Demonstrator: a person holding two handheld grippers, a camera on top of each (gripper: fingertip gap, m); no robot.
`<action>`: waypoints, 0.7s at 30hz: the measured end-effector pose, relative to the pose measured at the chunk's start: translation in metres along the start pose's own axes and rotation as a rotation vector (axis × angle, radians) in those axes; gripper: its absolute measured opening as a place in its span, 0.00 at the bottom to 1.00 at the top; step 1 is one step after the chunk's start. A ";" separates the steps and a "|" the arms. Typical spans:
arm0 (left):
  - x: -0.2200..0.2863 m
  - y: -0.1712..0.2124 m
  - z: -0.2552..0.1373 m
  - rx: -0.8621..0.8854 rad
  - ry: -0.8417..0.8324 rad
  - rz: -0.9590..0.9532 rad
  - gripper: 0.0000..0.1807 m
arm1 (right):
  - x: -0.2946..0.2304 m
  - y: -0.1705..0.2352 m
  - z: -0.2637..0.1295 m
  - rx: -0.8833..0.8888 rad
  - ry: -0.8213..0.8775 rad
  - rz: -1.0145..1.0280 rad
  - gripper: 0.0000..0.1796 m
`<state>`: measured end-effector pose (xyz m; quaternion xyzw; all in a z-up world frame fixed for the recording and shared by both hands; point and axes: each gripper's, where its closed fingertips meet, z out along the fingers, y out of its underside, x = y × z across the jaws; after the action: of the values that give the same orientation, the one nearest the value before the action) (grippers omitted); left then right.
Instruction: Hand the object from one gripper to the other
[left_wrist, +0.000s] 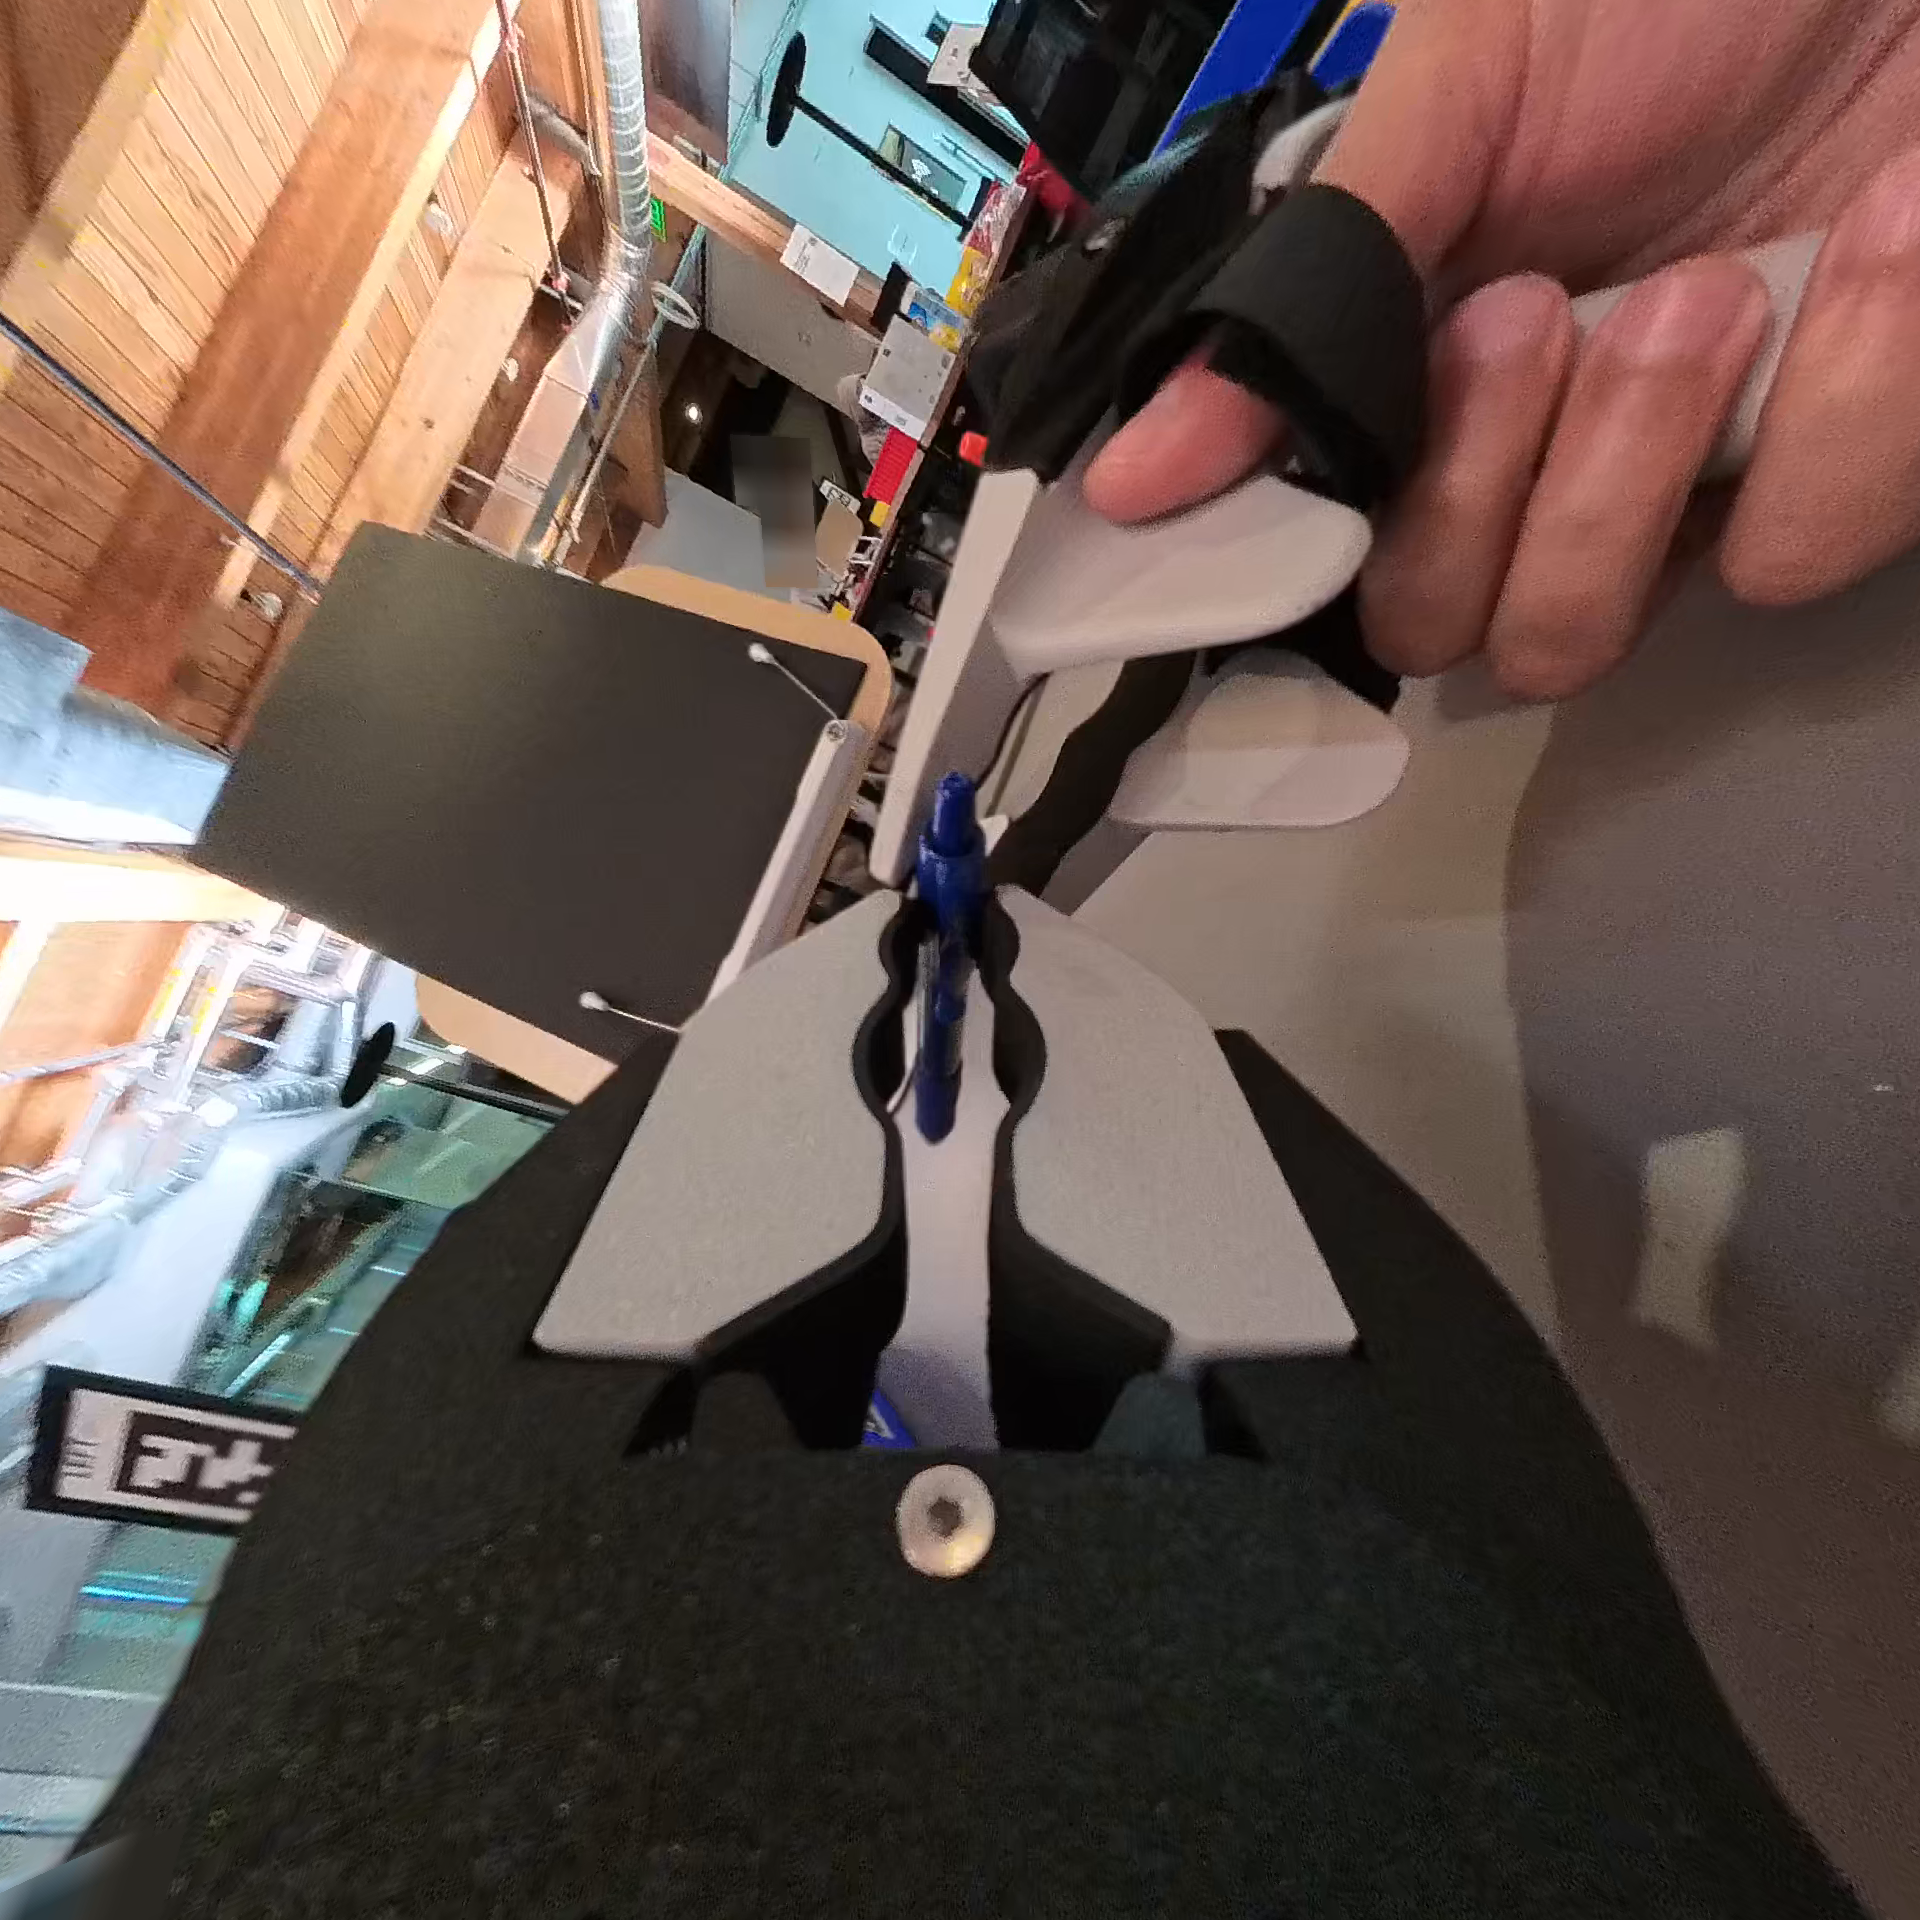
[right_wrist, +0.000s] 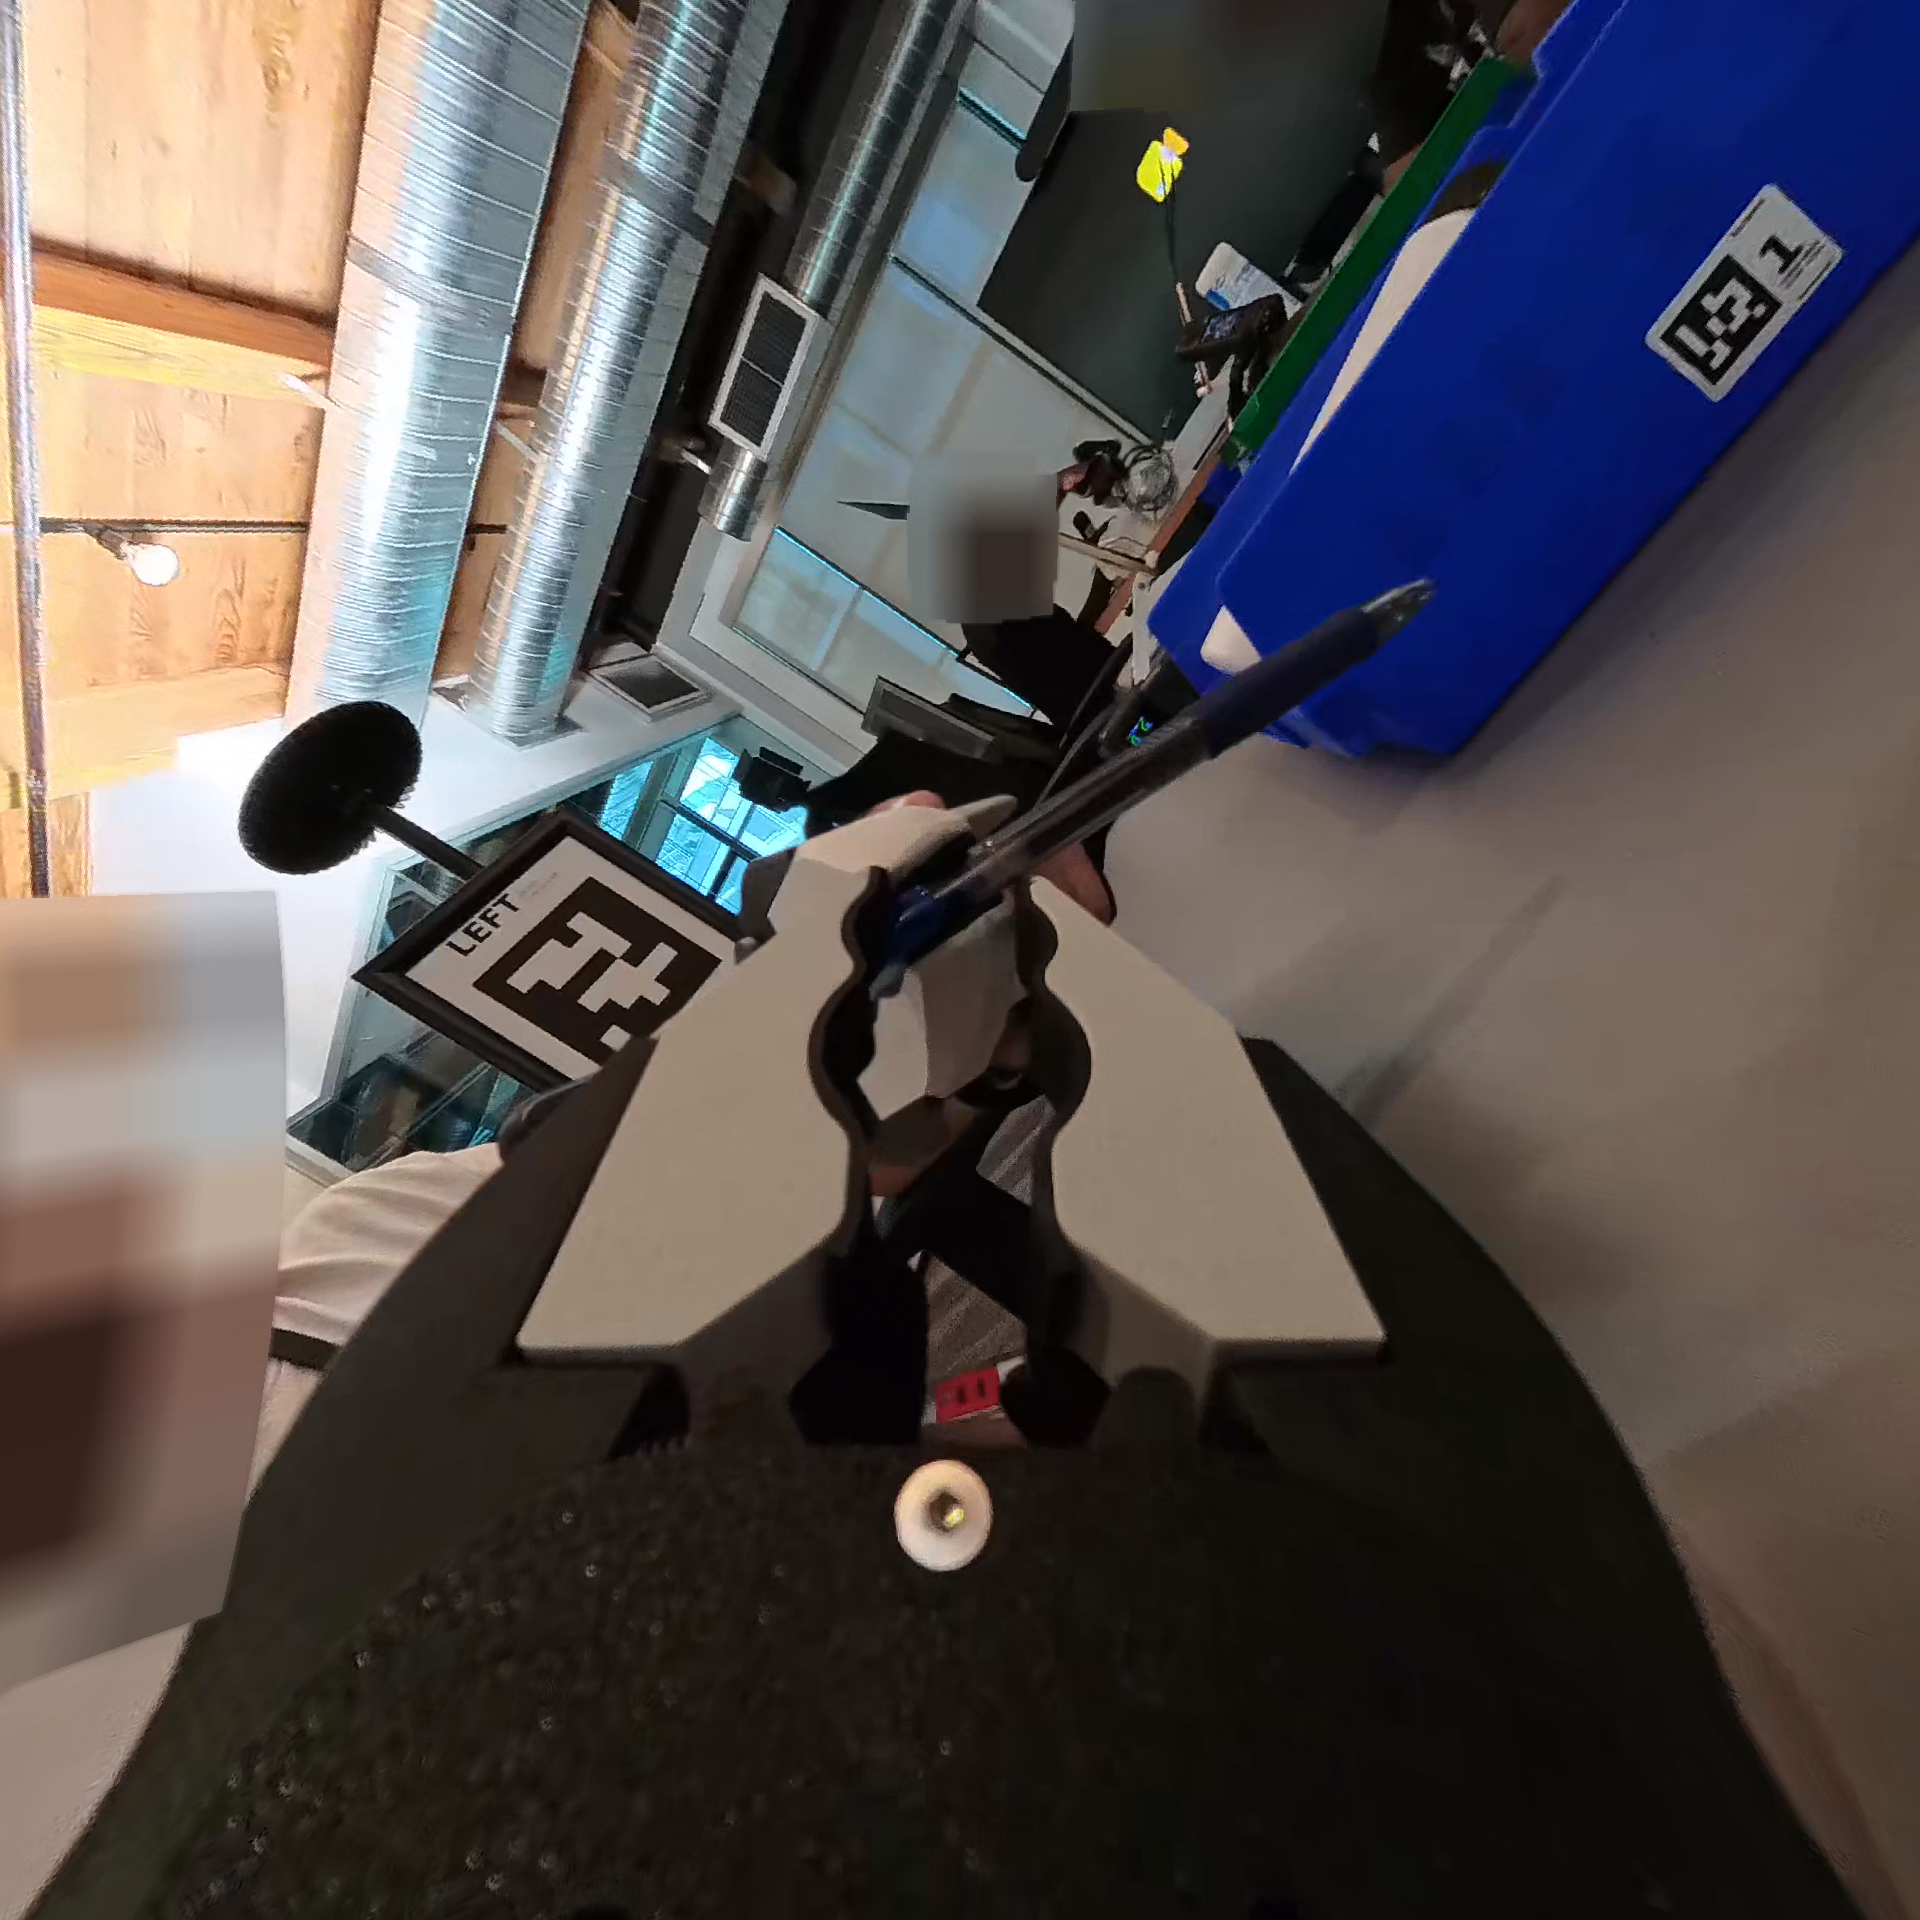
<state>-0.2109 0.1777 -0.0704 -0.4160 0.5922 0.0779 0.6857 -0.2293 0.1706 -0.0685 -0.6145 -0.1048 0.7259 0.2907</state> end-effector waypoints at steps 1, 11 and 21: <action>0.000 -0.001 -0.001 0.007 0.001 -0.025 0.06 | 0.000 0.000 -0.001 0.001 0.001 0.000 0.11; 0.003 0.012 -0.004 -0.018 0.085 -0.215 0.00 | -0.004 -0.020 -0.020 0.051 0.082 -0.150 0.00; -0.031 0.045 -0.005 -0.036 0.108 -0.603 0.00 | 0.050 -0.015 -0.034 -0.094 0.508 -0.516 0.15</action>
<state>-0.2501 0.2152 -0.0642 -0.5885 0.4760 -0.1410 0.6382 -0.1965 0.2034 -0.1098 -0.7411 -0.2140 0.4473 0.4527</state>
